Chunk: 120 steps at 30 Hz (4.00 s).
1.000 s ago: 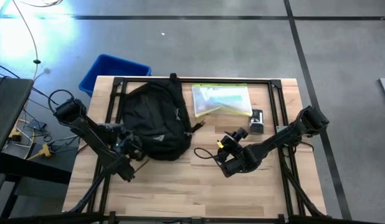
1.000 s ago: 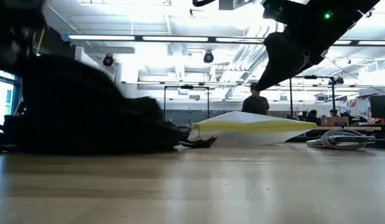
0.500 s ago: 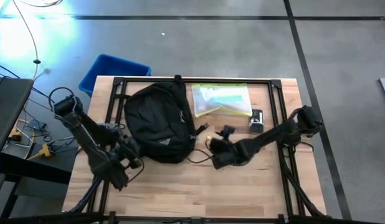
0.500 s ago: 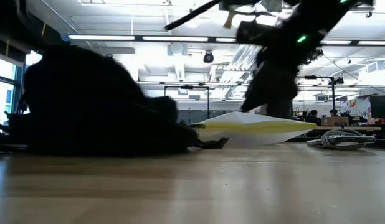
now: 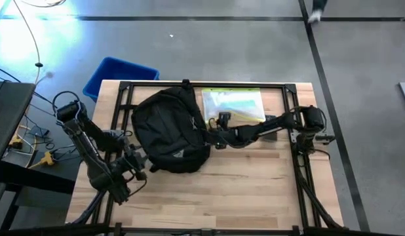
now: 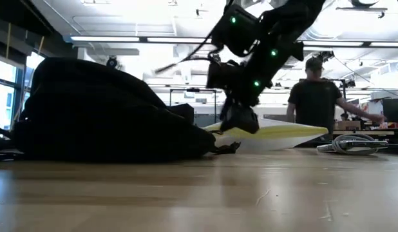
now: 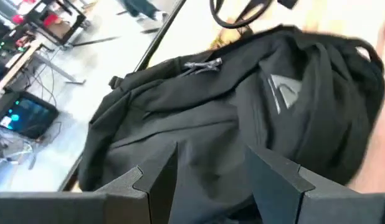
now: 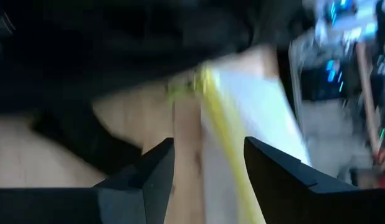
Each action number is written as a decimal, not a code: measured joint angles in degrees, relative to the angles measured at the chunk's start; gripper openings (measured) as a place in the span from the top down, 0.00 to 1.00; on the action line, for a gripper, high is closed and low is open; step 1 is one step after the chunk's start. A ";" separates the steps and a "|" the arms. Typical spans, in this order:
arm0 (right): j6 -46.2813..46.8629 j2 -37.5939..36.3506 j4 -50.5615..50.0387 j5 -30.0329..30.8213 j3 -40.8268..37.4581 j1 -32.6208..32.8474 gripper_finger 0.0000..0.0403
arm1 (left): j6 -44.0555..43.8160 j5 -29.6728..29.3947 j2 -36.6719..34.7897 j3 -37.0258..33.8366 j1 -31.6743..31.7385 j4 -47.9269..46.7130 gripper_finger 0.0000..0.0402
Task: Unpack backpack
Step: Open the yellow zip bag
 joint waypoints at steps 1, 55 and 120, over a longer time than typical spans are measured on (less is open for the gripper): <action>-2.90 0.00 1.34 -0.33 0.00 0.02 0.56 | 0.48 -1.20 -0.04 -0.23 -0.01 3.25 0.60; 41.22 3.39 -23.87 -2.69 19.26 23.07 1.00 | 44.66 16.51 0.53 -1.40 3.71 46.27 0.72; 31.02 3.45 -6.05 2.30 19.10 34.03 0.45 | 85.05 3.32 23.66 -4.09 23.93 88.82 1.00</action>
